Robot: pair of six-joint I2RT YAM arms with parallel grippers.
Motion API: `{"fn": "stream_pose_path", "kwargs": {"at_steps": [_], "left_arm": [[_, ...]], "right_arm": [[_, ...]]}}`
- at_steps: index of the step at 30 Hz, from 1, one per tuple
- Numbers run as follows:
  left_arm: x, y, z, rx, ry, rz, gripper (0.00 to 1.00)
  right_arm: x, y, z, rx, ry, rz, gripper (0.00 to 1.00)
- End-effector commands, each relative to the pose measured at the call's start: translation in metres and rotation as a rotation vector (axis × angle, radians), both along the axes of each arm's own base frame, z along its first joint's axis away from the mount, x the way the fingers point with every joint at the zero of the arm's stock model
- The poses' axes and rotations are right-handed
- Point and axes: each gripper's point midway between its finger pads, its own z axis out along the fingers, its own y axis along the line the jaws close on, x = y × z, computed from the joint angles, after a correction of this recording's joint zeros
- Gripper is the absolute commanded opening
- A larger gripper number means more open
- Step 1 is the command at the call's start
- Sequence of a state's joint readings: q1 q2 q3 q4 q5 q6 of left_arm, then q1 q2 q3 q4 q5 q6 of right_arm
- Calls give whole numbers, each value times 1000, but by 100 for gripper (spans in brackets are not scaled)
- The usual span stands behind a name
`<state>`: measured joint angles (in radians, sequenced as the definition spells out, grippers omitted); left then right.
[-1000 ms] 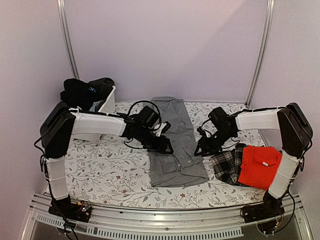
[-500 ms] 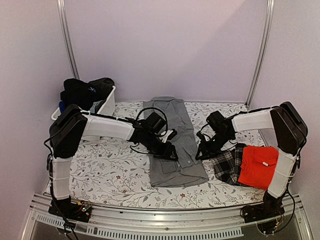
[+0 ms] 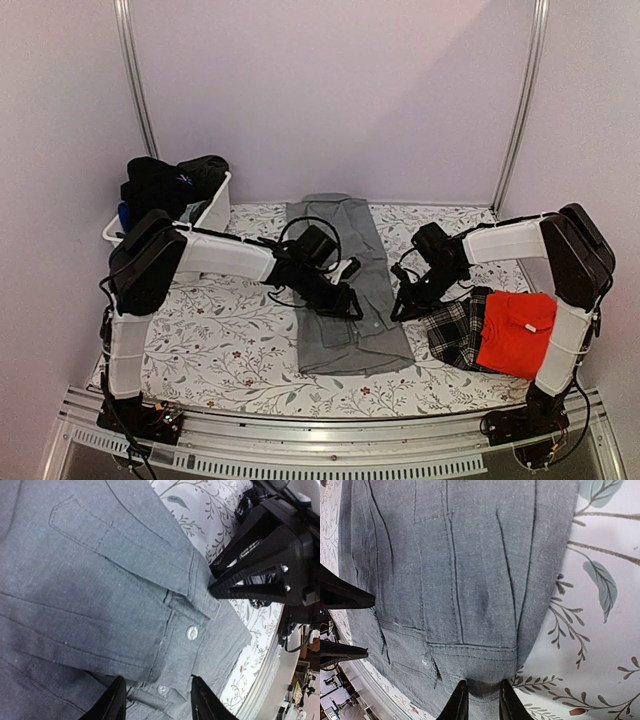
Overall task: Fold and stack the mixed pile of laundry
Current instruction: Adjust the rectangle-folded shirt at the center of the board.
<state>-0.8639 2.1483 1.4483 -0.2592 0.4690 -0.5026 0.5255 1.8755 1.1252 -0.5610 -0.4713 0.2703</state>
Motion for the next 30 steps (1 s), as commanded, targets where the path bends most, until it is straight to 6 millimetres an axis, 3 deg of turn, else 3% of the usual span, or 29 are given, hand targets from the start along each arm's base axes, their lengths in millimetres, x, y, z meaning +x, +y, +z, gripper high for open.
{"fn": "stream_pose_path", "kwargs": {"at_steps": [1,8,15,22,26,30], "left_arm": [[2,-16,6,-49,-13,-18,43],[5,-17,3,-48,-28,-20,41],[23,21,27,66,-277,3,49],[-8,9,27,-65,-38,4,44],[3,10,41,-105,50,68,41],[21,19,72,-225,128,183,40]], "right_arm": [[2,10,6,29,-8,26,20],[0,11,7,33,-7,33,19],[0,11,6,32,-6,39,16],[-1,13,7,40,-7,50,14],[-4,14,7,49,0,50,13],[-8,16,5,49,12,55,13]]}}
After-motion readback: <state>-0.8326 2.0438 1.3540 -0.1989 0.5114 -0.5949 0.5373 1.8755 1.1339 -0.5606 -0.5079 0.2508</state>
